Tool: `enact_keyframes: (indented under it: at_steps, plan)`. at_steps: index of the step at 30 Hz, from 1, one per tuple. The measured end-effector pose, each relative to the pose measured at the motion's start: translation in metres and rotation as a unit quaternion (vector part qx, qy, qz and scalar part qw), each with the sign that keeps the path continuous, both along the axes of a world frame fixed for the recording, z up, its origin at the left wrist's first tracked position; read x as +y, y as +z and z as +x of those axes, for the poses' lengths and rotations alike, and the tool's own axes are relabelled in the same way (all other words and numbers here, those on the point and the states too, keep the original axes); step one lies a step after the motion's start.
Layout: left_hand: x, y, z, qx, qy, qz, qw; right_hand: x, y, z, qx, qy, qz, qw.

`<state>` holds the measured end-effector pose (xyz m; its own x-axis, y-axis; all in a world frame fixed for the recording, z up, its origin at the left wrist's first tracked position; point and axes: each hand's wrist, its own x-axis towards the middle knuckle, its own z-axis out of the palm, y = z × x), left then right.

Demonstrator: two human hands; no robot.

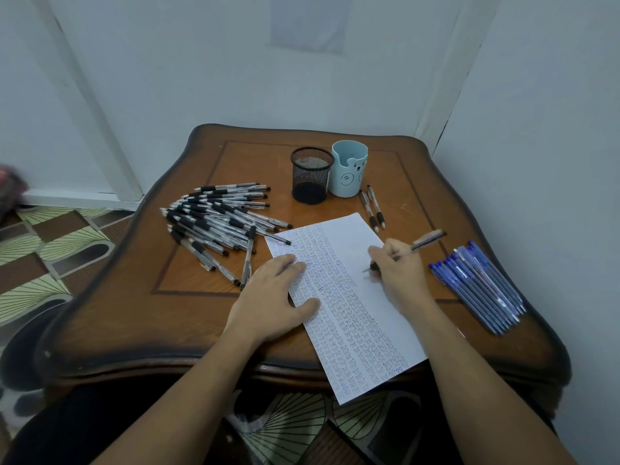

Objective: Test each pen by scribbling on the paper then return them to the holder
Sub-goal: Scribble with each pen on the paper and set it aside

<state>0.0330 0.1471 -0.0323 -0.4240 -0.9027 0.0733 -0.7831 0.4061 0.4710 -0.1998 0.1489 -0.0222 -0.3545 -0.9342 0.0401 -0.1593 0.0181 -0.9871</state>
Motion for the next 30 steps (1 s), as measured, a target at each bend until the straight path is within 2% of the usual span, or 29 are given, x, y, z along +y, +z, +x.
enact_keyframes:
  at_steps: [6,12,19,23,27,29,30]
  plan:
    - [0.000,0.001,0.000,-0.006,-0.001,-0.001,1.000,-0.001,0.011,-0.002,-0.178,-0.014,0.020,0.984]
    - [0.000,0.001,0.000,-0.004,-0.001,0.004,1.000,-0.002,0.015,-0.006,-0.183,0.024,0.070,0.980]
    - [0.000,0.002,0.000,-0.006,-0.002,0.006,1.000,0.003,0.024,-0.010,-0.263,0.053,0.064,0.961]
    - [0.000,0.001,0.000,0.000,-0.003,0.002,1.000,0.001,0.024,-0.009,-0.265,0.044,0.071,0.961]
    - [0.000,0.002,0.001,-0.002,-0.003,0.003,1.000,-0.011,0.031,-0.015,-0.246,0.038,0.122,0.961]
    - [0.000,0.002,0.000,-0.003,-0.002,0.004,1.000,-0.028,0.038,-0.022,-0.195,0.005,0.154,0.969]
    - [0.000,0.002,0.001,-0.002,-0.001,0.003,1.000,-0.039,0.040,-0.026,-0.137,-0.022,0.169,0.976]
